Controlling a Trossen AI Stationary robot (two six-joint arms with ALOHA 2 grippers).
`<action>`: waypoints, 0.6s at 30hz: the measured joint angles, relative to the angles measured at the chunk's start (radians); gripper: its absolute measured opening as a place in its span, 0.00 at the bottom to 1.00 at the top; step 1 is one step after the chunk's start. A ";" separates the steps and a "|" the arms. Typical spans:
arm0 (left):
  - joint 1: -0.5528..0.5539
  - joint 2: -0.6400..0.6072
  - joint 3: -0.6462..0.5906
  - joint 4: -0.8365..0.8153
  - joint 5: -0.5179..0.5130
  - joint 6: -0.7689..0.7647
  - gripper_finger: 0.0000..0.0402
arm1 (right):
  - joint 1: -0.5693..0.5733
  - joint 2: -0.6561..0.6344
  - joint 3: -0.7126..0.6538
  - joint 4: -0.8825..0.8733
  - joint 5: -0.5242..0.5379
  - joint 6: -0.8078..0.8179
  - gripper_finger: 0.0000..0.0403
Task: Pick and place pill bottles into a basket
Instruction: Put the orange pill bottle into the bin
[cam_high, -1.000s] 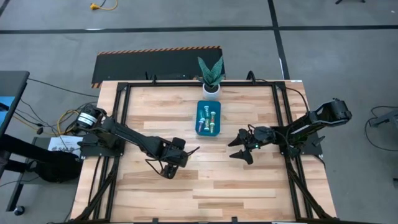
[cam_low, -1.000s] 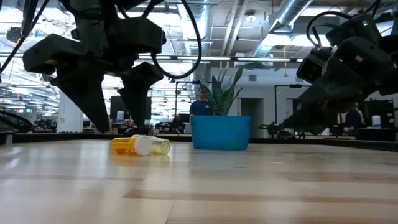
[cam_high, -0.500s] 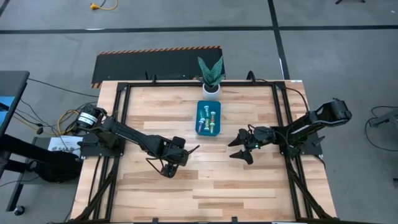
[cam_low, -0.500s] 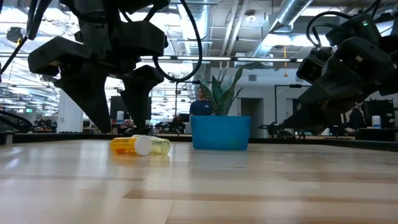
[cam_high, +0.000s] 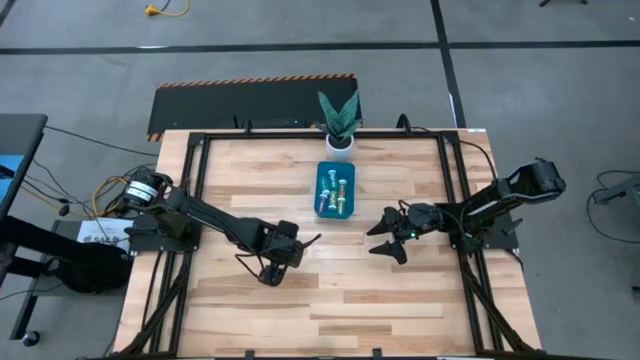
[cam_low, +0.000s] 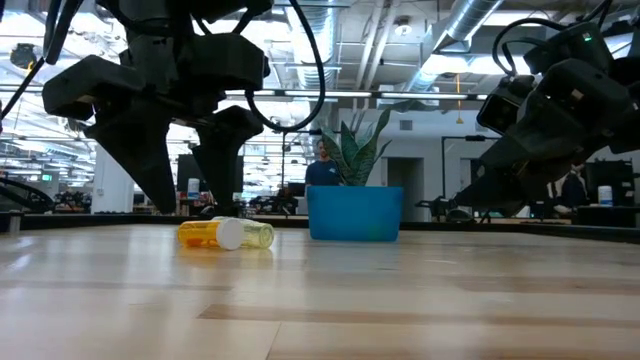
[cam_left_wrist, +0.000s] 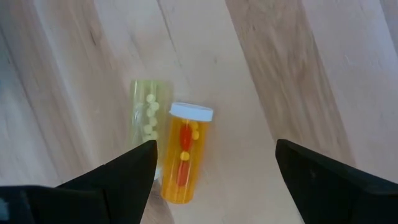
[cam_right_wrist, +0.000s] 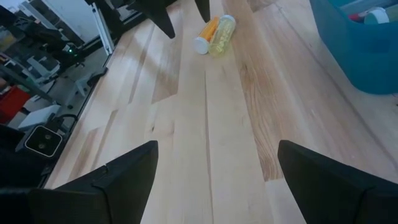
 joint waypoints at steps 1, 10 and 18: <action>0.000 0.008 0.000 0.008 0.004 0.000 0.79 | 0.000 0.000 0.000 0.000 0.000 0.000 0.81; 0.003 0.041 0.002 0.024 0.007 0.021 0.79 | 0.000 0.000 0.000 -0.002 0.000 0.000 0.81; 0.018 0.041 0.002 0.016 0.003 0.040 0.75 | 0.000 0.000 0.000 0.000 0.000 0.000 0.81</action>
